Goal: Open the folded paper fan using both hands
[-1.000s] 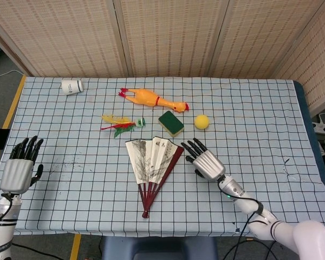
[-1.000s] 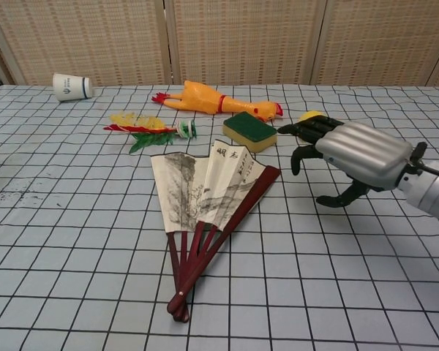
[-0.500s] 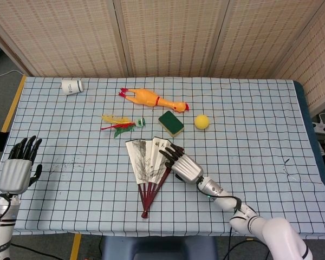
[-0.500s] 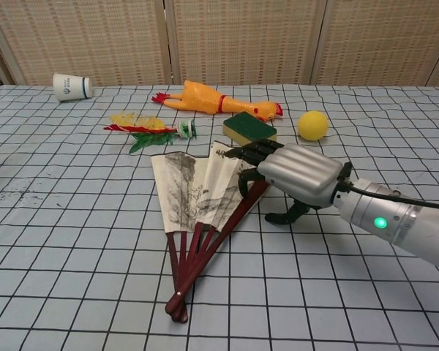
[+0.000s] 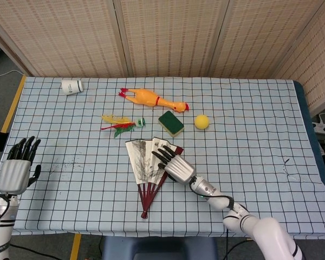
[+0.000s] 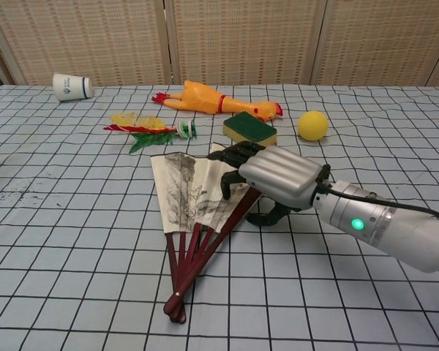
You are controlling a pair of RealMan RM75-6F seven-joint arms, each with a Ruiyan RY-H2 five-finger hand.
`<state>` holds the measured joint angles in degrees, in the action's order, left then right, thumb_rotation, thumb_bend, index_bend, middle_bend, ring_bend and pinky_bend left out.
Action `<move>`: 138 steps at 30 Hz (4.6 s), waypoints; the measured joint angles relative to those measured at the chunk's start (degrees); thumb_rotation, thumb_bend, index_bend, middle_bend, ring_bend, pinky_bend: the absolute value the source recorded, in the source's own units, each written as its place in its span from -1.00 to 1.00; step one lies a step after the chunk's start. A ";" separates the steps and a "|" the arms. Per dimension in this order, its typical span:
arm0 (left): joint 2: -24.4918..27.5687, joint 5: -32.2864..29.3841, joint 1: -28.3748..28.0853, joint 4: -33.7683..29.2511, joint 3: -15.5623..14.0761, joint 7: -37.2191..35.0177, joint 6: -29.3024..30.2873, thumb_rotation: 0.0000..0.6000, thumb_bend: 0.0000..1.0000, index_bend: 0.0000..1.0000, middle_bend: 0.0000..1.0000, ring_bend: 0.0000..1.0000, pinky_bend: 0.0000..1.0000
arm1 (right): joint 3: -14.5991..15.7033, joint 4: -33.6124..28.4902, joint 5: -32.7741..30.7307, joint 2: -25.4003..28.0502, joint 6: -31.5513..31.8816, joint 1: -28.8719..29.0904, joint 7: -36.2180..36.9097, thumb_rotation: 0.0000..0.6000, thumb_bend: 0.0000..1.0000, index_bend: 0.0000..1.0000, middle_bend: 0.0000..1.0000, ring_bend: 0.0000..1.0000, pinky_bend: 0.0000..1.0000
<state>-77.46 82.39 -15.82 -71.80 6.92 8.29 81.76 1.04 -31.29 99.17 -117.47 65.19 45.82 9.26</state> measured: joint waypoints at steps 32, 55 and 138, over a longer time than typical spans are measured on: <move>0.79 0.02 -1.07 1.19 -0.20 -12.25 -3.88 1.00 0.12 -0.55 -1.00 -0.98 -0.64 | -7.69 -15.10 -4.83 4.83 1.36 7.25 2.85 1.00 0.03 0.54 -0.68 -1.00 -0.94; -4.27 1.89 -5.53 19.02 -1.21 -42.98 -12.45 1.00 -0.05 -0.56 -1.00 -1.00 -0.69 | -24.96 -17.54 -20.88 3.94 -12.98 18.58 22.88 1.00 0.03 0.65 -0.63 -1.00 -0.92; -24.75 -5.53 -11.77 27.80 9.95 -53.64 -4.03 1.00 0.08 0.21 -0.84 -1.00 -0.65 | -25.87 -26.34 -26.28 9.20 -9.50 18.02 12.31 1.00 0.03 0.65 -0.63 -1.00 -0.91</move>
<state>-102.21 76.86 -27.59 -44.00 16.87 -45.35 77.74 -24.83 -57.63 72.89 -108.26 55.69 63.84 21.57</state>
